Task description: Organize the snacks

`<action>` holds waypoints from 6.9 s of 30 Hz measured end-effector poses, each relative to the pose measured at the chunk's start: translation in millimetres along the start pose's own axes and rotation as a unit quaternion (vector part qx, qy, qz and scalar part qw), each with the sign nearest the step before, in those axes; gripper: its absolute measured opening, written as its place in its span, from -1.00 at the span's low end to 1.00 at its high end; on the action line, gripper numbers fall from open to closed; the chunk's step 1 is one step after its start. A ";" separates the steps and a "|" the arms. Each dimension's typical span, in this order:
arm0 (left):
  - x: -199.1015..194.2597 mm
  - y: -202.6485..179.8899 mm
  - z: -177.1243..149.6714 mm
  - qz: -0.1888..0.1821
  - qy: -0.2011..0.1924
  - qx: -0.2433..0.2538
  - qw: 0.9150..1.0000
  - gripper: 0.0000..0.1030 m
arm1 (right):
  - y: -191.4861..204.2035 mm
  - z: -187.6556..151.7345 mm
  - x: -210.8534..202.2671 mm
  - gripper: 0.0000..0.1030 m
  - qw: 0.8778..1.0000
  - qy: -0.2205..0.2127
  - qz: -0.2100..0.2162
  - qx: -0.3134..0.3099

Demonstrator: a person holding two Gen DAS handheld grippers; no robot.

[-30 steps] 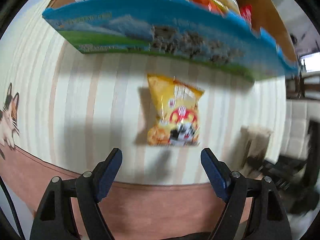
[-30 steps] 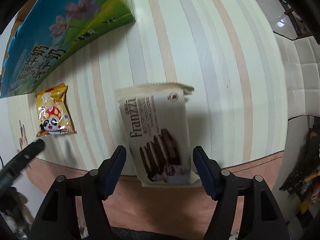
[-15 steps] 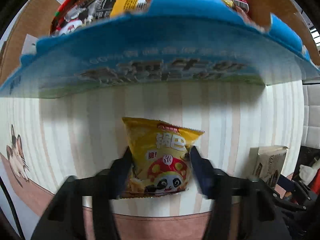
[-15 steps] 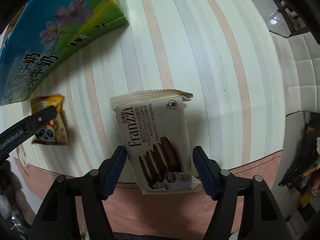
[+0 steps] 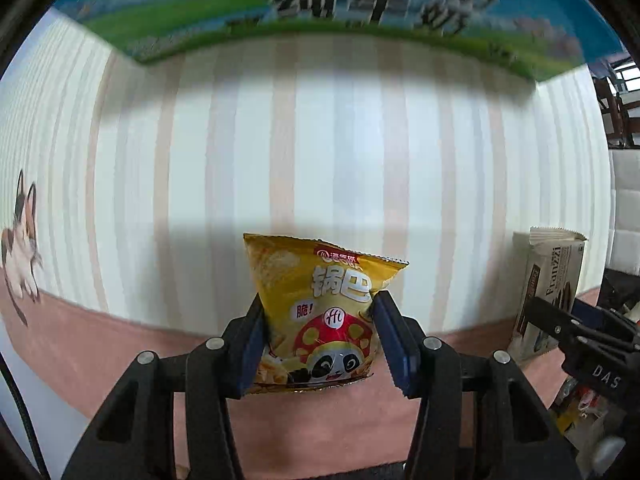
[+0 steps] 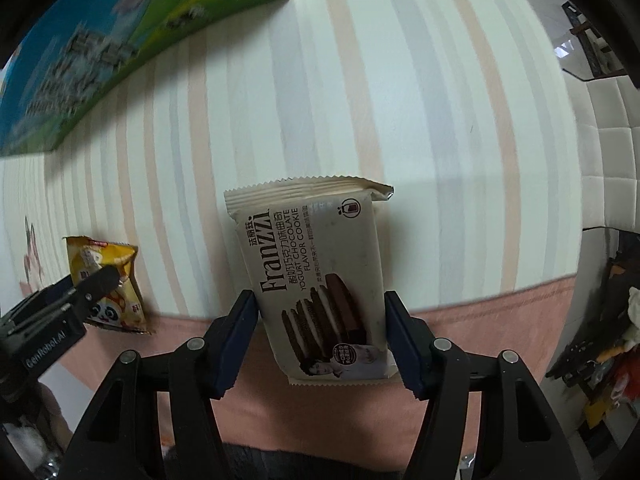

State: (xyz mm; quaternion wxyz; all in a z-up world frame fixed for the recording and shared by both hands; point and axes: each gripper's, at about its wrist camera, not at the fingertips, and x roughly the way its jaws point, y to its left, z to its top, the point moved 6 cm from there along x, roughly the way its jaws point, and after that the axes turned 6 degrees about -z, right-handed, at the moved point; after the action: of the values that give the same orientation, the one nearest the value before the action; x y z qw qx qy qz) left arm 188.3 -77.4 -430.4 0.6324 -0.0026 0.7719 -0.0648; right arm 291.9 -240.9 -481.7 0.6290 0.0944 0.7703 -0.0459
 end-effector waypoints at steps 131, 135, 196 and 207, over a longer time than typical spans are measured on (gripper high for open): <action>-158.9 76.7 301.4 -0.048 -0.095 -0.030 0.994 0.66 | 122.6 217.9 -169.4 0.82 0.986 -0.138 -0.017 -0.089; -163.6 69.5 282.3 -0.032 -0.110 -0.013 0.993 0.67 | 114.1 196.1 -169.9 0.87 0.986 -0.143 -0.019 -0.087; -355.5 15.2 -30.6 0.003 -0.374 0.045 0.926 0.95 | 42.5 -184.1 -353.6 0.92 0.924 -0.380 -0.025 -0.042; -349.0 14.2 -19.9 0.009 -0.393 0.047 0.918 0.97 | 36.9 -165.9 -362.6 0.98 0.906 -0.421 -0.045 -0.020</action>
State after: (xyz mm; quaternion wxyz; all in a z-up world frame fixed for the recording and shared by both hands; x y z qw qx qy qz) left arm 239.9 -31.4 -87.4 0.8846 0.0085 0.4577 -0.0893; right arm 209.3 -205.1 -91.5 0.8940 0.0185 0.4377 -0.0942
